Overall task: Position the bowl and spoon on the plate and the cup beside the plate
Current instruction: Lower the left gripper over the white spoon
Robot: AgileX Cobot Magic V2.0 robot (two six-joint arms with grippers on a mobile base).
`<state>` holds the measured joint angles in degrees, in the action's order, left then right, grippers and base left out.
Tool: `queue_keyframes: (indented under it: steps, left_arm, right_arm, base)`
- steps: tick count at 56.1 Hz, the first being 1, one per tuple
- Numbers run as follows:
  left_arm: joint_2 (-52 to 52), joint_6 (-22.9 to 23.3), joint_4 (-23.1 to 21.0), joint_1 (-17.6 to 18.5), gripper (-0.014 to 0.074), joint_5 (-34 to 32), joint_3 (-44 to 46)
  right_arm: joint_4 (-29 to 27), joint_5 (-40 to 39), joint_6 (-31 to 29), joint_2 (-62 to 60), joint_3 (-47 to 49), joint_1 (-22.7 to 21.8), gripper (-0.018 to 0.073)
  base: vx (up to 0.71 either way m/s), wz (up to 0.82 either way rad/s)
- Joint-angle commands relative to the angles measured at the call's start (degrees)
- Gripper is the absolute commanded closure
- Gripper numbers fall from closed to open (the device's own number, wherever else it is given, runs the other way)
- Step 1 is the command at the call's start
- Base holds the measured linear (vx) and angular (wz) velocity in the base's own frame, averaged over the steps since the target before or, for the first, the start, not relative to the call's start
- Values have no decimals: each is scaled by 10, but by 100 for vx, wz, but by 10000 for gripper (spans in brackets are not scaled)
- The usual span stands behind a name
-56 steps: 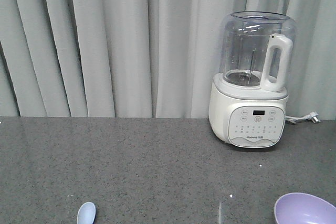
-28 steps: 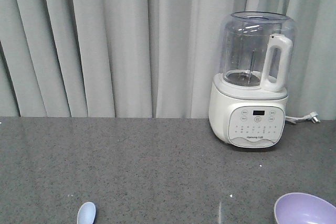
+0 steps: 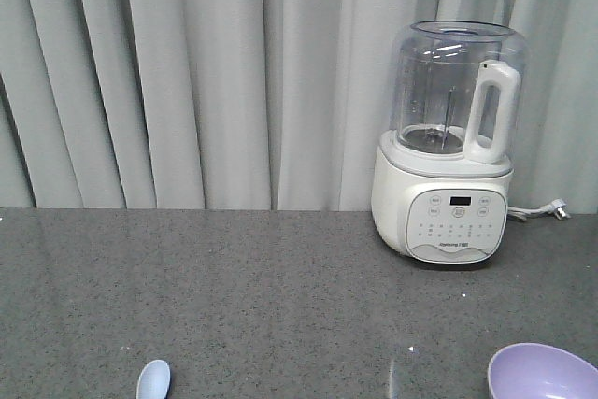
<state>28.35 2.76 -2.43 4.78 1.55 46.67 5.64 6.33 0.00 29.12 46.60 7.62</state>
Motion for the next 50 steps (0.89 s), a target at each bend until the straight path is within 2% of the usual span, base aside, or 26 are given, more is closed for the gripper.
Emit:
queue_keyframes:
  steps: [1, 11, 15, 20, 24, 29, 35, 40, 45, 50]
  left_arm:
    - [71, 4, 3, 1, 599, 26, 55]
    - [127, 8, -1, 1, 596, 57, 64]
    - [132, 1, 1, 1, 590, 55, 64]
    - [136, -28, 1, 1, 561, 49, 64]
    - [136, -28, -1, 1, 512, 48, 64]
    - [136, -28, -1, 1, 406, 54, 64]
    - [136, -28, -1, 1, 227, 72, 64]
    - [136, -28, -1, 1, 95, 92, 64]
    - [136, -28, -1, 1, 10, 95, 64]
    - [136, -22, -1, 1, -20, 75, 64]
  right_arm:
    - [-1, -23, -7, 61, 35, 0, 568]
    - [-43, -9, -5, 125, 36, 0, 566]
    - [-44, -7, -9, 130, 36, 0, 555]
    - [-40, -7, -12, 130, 36, 0, 506]
    - [-30, -7, -13, 130, 36, 0, 436]
    - [-25, -7, -13, 130, 36, 0, 292]
    - [-25, -7, -12, 130, 36, 0, 88]
    - [-25, -7, -12, 130, 36, 0, -32]
    - [-25, -7, -12, 130, 36, 0, -97]
    - [-25, -7, -12, 130, 36, 0, -102]
  base:
    - [0, 0]
    - [0, 0]
    - [0, 0]
    - [0, 0]
    - [0, 0]
    - [0, 0]
    - [0, 0]
    - [0, 0]
    - [0, 0]
    - [0, 0]
